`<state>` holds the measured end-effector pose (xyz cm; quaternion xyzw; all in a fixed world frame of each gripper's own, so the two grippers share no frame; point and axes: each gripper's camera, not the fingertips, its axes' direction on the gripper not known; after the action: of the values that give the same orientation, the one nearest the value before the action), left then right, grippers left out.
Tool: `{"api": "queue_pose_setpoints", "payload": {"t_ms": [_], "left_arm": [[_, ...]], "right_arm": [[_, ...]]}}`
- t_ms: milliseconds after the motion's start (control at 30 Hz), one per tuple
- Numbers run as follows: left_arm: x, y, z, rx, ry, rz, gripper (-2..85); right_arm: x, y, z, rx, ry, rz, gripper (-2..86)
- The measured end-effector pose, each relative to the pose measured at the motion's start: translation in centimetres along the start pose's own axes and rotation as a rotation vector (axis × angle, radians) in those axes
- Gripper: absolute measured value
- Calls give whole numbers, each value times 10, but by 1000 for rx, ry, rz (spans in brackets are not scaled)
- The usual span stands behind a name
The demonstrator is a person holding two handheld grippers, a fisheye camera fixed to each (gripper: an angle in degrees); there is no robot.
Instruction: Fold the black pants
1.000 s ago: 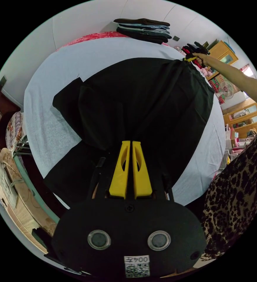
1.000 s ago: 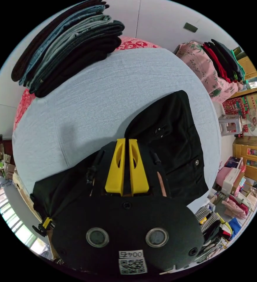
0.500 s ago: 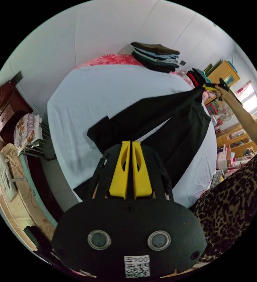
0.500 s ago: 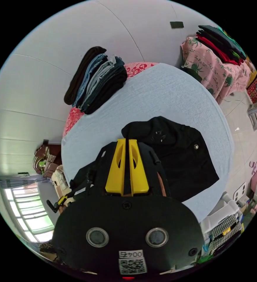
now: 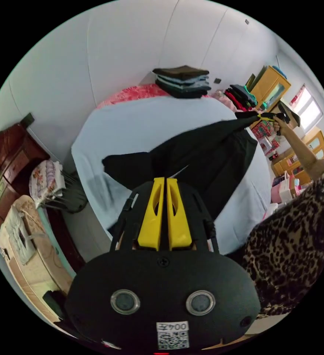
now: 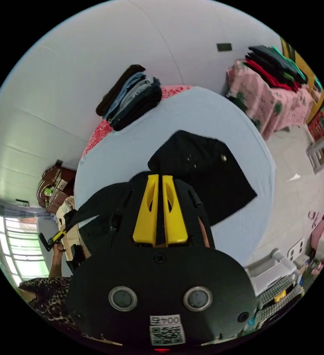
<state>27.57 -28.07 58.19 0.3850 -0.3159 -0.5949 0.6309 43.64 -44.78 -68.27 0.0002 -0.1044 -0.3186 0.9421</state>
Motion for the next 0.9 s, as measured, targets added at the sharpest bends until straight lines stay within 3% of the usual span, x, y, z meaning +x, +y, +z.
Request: {"api": "queue_pose_setpoints", "payload": {"t_ms": [233,467,900], "left_arm": [[40,47,86,-242,-33,34,6],[49,43,79,-234,-31,39,6],[78,56,142,-384,-45,30,8]], "right_arm": [[98,72,42,-68,-94,260,13],[98,71,24,-30,-32,148,13],[152,96,71,-55,-67,243,28]]}}
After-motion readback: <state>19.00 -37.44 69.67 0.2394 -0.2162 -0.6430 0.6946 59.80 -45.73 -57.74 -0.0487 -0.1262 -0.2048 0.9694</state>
